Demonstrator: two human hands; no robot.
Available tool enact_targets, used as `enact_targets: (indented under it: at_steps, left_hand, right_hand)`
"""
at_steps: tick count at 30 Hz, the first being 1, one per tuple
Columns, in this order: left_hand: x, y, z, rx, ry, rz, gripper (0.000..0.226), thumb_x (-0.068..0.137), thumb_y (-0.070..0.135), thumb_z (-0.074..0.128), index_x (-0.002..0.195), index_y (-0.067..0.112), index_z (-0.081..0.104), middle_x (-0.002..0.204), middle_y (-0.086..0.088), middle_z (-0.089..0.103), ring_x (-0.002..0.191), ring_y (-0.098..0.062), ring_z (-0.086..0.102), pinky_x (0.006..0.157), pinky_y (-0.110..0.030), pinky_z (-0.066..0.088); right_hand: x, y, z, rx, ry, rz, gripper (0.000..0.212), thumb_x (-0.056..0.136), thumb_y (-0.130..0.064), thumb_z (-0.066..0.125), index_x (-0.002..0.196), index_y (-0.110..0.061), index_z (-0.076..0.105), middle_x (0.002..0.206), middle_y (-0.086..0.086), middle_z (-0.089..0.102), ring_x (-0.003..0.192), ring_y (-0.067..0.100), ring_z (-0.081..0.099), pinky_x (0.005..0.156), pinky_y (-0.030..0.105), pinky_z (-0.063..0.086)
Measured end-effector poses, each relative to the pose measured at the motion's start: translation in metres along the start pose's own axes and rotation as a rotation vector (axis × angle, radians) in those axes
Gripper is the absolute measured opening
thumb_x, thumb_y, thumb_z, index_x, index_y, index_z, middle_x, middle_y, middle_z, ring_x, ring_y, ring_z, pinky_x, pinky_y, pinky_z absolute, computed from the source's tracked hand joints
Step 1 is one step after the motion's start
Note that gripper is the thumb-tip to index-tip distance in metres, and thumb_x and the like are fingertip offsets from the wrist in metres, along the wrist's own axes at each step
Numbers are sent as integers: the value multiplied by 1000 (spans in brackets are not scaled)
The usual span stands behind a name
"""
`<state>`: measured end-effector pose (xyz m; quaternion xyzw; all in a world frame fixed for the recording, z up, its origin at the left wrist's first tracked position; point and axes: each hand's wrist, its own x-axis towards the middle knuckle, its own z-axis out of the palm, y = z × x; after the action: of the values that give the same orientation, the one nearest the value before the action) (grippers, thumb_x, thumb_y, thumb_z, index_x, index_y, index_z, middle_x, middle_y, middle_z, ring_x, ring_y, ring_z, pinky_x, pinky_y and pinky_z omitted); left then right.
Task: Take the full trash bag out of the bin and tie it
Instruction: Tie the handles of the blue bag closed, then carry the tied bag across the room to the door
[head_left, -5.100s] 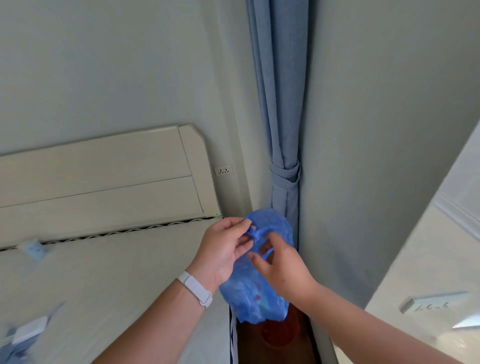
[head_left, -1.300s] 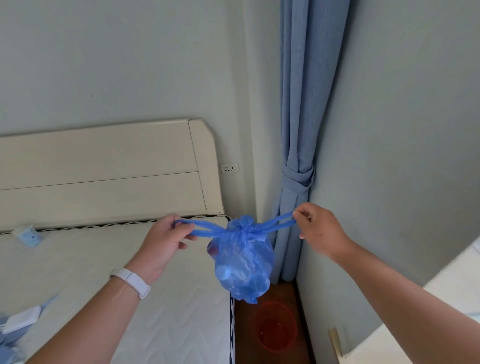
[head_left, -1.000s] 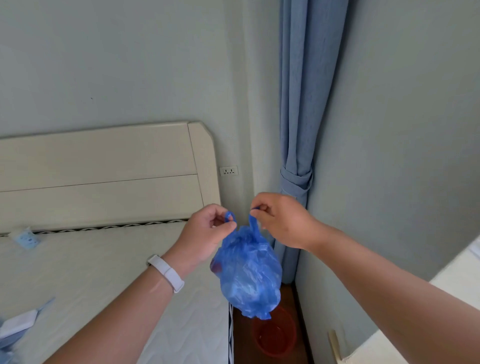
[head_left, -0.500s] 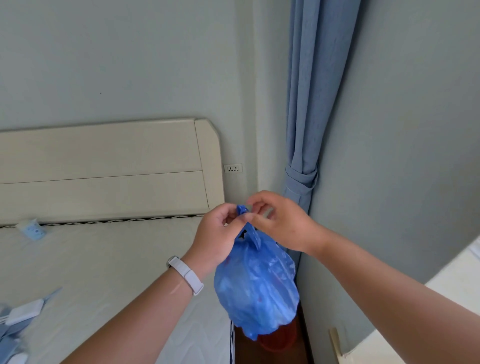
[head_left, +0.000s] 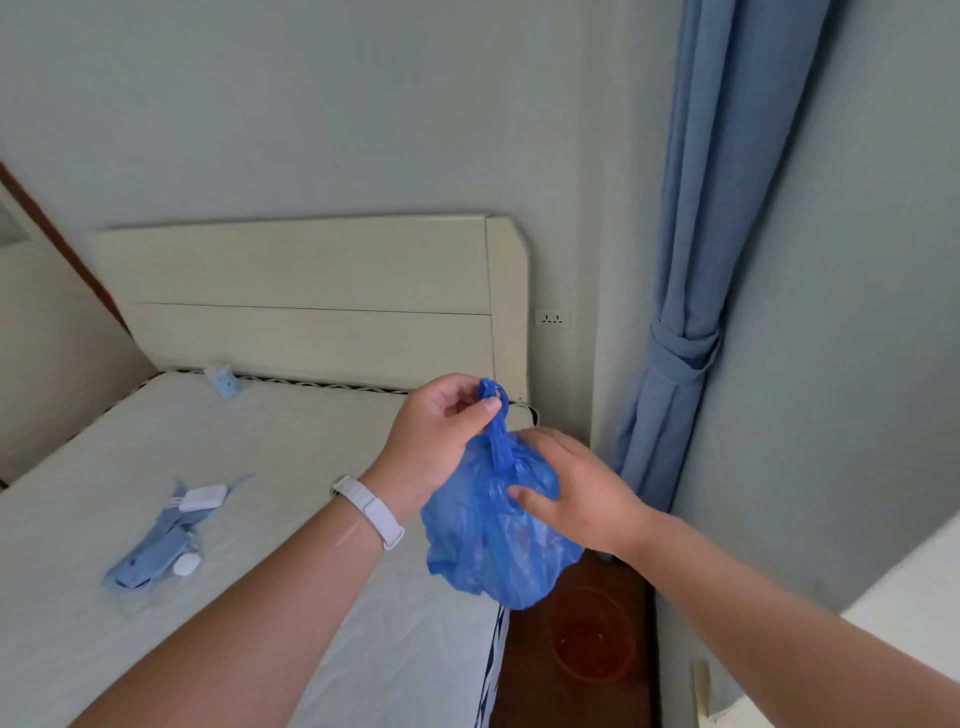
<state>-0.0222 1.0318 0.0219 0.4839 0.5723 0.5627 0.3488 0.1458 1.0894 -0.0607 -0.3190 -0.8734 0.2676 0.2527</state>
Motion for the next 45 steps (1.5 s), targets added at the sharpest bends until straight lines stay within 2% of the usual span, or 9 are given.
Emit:
enact_targets:
  at_steps: [5, 9, 13, 16, 22, 27, 31, 37, 45]
  left_hand:
    - [-37, 8, -12, -13, 123, -5, 7, 86, 5, 65, 86, 11, 69, 82, -8, 69, 78, -20, 64, 79, -36, 54]
    - [-72, 12, -27, -40, 231, -7, 7, 87, 2, 63, 86, 7, 67, 82, -12, 66, 75, -19, 63, 71, -26, 54]
    - [-111, 15, -57, -57, 326, -18, 9, 87, 3, 64, 84, 10, 69, 82, -12, 67, 76, -20, 63, 72, -29, 54]
    - [-142, 18, -84, -62, 405, -14, 10, 87, 3, 64, 84, 11, 69, 80, -8, 69, 77, -20, 64, 73, -30, 54]
    - [-221, 27, -148, -60, 558, -5, 6, 88, 2, 62, 89, 6, 67, 84, -11, 68, 83, -25, 64, 84, -41, 54]
    - [-316, 30, -204, -72, 678, -4, 4, 82, 9, 67, 84, 11, 70, 84, -11, 69, 85, -28, 63, 88, -48, 52]
    - [-404, 34, -252, -86, 773, 7, 6, 79, 12, 67, 85, 9, 69, 82, -9, 70, 83, -25, 63, 86, -46, 52]
    - [-550, 40, -306, -49, 959, -9, 5, 87, 2, 63, 88, 4, 66, 85, -13, 66, 83, -24, 62, 82, -37, 54]
    - [-731, 59, -327, 0, 1264, -39, 6, 82, 11, 67, 87, 8, 68, 88, -16, 65, 85, -26, 62, 88, -44, 52]
  right_hand:
    - [-9, -16, 15, 66, -18, -107, 57, 86, -42, 63, 135, -17, 48, 129, -2, 55, 118, 12, 49, 101, 24, 36]
    - [-18, -37, 33, 87, -76, -202, 56, 87, -47, 59, 134, -20, 48, 129, -4, 55, 117, 12, 51, 100, 28, 40]
    - [-20, -69, 57, 98, -152, -291, 58, 86, -52, 53, 134, -20, 48, 129, -5, 56, 116, 13, 52, 99, 34, 44]
    - [-20, -100, 78, 119, -194, -352, 57, 85, -52, 53, 134, -21, 48, 127, -6, 56, 114, 12, 53, 97, 33, 45]
    - [-32, -177, 130, 157, -294, -477, 55, 84, -47, 55, 132, -21, 49, 126, -7, 56, 115, 9, 51, 97, 23, 40]
    - [-65, -257, 185, 172, -405, -564, 52, 83, -40, 58, 131, -21, 50, 123, -6, 58, 112, 9, 52, 93, 17, 36]
    - [-107, -330, 234, 199, -472, -634, 52, 84, -36, 60, 132, -22, 50, 124, -8, 57, 112, 6, 51, 92, 9, 33]
    - [-185, -435, 306, 253, -603, -752, 51, 83, -36, 60, 133, -28, 48, 125, -10, 56, 113, 6, 52, 94, 23, 42]
    - [-295, -554, 372, 336, -801, -970, 50, 82, -38, 59, 130, -28, 50, 124, -9, 57, 112, 7, 52, 95, 26, 43]
